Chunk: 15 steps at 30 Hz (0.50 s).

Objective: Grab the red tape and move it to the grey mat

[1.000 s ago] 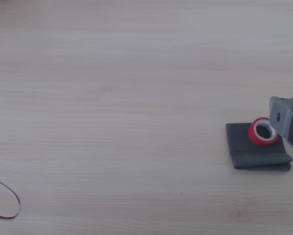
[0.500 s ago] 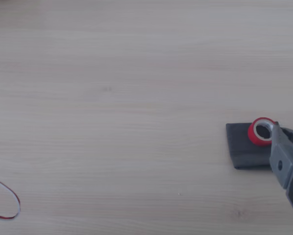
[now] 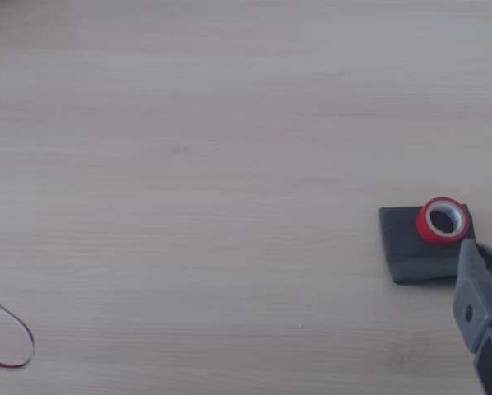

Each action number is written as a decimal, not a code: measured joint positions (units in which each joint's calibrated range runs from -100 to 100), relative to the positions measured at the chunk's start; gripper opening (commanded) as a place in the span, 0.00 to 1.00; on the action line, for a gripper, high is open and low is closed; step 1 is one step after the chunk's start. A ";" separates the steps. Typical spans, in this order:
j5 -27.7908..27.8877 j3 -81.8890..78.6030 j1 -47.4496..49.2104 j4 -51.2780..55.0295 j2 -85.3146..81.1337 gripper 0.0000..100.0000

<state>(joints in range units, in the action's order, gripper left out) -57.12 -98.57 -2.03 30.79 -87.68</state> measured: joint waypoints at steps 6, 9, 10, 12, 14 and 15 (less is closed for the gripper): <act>-0.41 -0.09 -0.50 12.30 -5.33 0.02; -1.24 0.00 -0.25 19.41 -8.49 0.02; -1.40 0.09 -0.17 21.59 -9.24 0.02; -1.50 0.09 -0.17 25.27 -9.99 0.02; -1.55 0.09 -0.17 27.53 -10.24 0.02; -1.55 0.09 -0.17 28.45 -10.32 0.02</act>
<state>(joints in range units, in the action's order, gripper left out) -58.67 -98.48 -2.19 59.25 -98.00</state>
